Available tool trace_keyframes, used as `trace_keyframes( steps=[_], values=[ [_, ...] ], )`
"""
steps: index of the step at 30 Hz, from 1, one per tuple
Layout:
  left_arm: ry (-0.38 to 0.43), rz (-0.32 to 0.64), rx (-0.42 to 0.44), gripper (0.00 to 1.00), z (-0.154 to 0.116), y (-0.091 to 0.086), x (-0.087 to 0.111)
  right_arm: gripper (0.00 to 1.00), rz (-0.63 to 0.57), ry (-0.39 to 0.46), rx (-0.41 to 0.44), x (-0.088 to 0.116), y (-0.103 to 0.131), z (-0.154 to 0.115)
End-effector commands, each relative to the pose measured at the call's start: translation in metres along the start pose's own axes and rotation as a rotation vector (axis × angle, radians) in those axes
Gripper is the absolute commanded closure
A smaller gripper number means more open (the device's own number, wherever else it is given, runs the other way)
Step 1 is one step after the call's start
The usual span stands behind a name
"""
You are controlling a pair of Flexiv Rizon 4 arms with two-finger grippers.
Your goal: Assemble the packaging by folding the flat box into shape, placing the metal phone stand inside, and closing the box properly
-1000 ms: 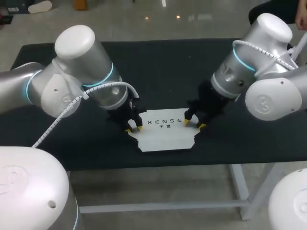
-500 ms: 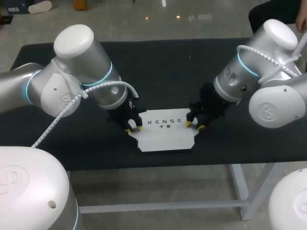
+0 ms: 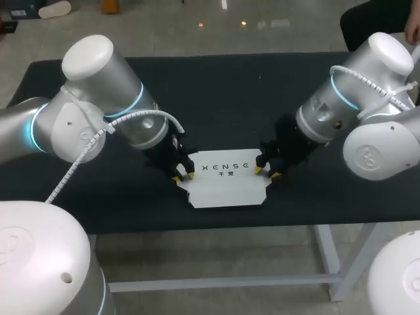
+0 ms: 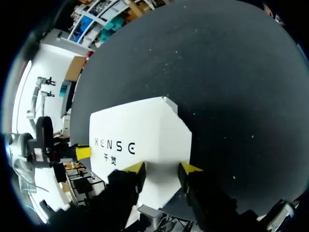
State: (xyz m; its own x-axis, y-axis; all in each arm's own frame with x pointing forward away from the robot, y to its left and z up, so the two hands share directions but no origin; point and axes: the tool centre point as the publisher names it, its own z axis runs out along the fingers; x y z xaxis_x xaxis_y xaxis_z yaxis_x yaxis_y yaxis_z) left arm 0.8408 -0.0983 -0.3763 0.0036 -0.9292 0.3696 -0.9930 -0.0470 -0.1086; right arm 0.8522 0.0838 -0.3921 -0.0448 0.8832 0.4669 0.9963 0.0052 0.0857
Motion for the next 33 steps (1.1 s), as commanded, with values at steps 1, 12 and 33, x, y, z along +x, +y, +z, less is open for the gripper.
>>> trace_keyframes(
  steps=[1,12,33],
  values=[
    [0.03,0.005,-0.001,0.61,0.0125,-0.0006,-0.0038,0.53,-0.001,0.01,0.01,-0.003,0.0005,0.0042],
    [0.073,0.022,0.001,0.6,0.0138,0.0028,0.0001,0.53,-0.002,0.022,0.013,-0.0012,0.0024,0.0063],
    [0.168,0.033,-0.009,0.57,0.0188,-0.0009,0.0054,0.53,-0.006,0.061,0.012,0.0051,0.0056,0.0068]
  ],
)
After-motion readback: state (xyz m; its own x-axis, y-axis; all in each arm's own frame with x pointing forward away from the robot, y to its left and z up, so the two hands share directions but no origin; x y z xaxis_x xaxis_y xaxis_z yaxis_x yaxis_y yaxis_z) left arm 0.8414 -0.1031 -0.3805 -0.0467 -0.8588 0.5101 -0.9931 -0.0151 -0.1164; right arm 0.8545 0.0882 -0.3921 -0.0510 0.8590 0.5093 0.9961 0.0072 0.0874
